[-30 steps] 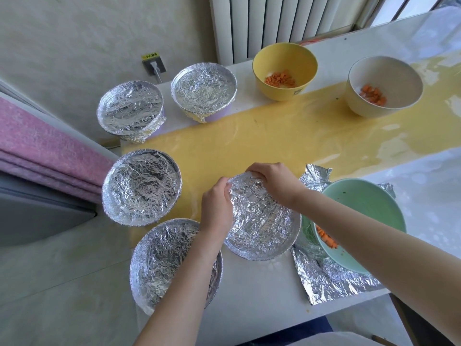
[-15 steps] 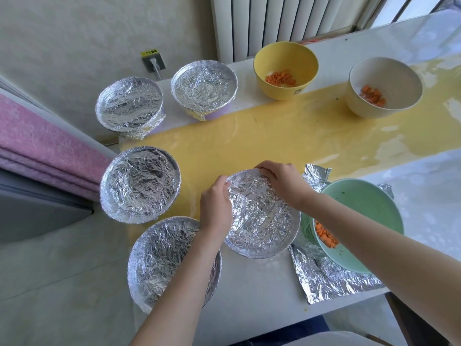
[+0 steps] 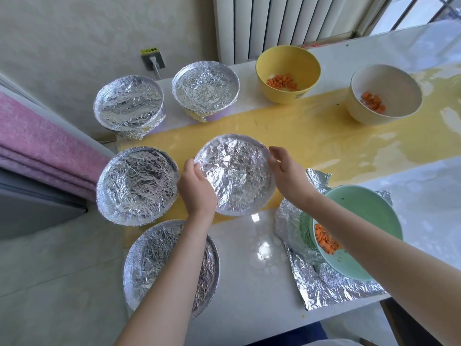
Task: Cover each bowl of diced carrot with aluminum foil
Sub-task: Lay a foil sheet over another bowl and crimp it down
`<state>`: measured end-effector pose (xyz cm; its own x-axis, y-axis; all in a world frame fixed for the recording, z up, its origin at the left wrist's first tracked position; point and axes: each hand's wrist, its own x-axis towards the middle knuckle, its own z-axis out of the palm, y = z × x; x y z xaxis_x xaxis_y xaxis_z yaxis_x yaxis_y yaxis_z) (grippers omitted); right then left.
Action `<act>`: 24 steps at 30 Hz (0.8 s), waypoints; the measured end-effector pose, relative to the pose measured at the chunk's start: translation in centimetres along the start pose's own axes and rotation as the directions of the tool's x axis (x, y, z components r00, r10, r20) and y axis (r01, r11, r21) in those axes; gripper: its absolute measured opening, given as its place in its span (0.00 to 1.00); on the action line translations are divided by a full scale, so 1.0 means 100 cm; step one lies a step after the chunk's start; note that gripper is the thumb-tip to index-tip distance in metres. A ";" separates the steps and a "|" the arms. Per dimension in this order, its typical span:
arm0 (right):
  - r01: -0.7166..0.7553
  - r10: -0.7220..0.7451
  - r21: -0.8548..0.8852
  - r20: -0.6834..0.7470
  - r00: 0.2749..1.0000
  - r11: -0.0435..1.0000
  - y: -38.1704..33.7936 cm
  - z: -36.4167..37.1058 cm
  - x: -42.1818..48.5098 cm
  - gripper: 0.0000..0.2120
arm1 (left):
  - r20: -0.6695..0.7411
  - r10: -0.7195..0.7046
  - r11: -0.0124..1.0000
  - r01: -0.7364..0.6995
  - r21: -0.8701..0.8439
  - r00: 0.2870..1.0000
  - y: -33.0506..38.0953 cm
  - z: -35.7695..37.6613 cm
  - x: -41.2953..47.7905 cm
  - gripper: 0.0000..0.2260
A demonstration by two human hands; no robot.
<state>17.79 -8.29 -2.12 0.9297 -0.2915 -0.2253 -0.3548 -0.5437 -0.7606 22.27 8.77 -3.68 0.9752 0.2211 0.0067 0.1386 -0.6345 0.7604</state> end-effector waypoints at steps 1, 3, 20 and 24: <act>-0.006 0.006 0.011 0.000 1.000 1.000 -0.002 0.002 0.002 0.19 | -0.020 -0.019 1.000 0.019 -0.010 1.000 0.002 0.000 0.006 0.13; -0.030 0.030 0.042 -0.003 1.000 0.999 -0.006 0.006 0.008 0.19 | -0.040 -0.047 0.999 0.046 -0.028 0.998 0.007 0.002 0.016 0.13; -0.053 0.055 -0.034 0.069 0.996 0.998 0.006 -0.002 0.040 0.15 | 0.159 0.064 0.992 -0.081 0.101 0.985 0.002 0.008 0.034 0.22; 0.185 -0.160 -0.389 0.096 0.982 0.902 0.019 -0.022 0.021 0.16 | 0.171 0.309 0.884 -0.349 0.312 0.936 0.010 0.006 0.021 0.24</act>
<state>18.82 -11.68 -2.67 0.9797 -0.1235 -0.1581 -0.1865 -0.8507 -0.4914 24.58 8.13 -3.29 0.9847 -0.1158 0.1299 -0.1638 -0.8690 0.4669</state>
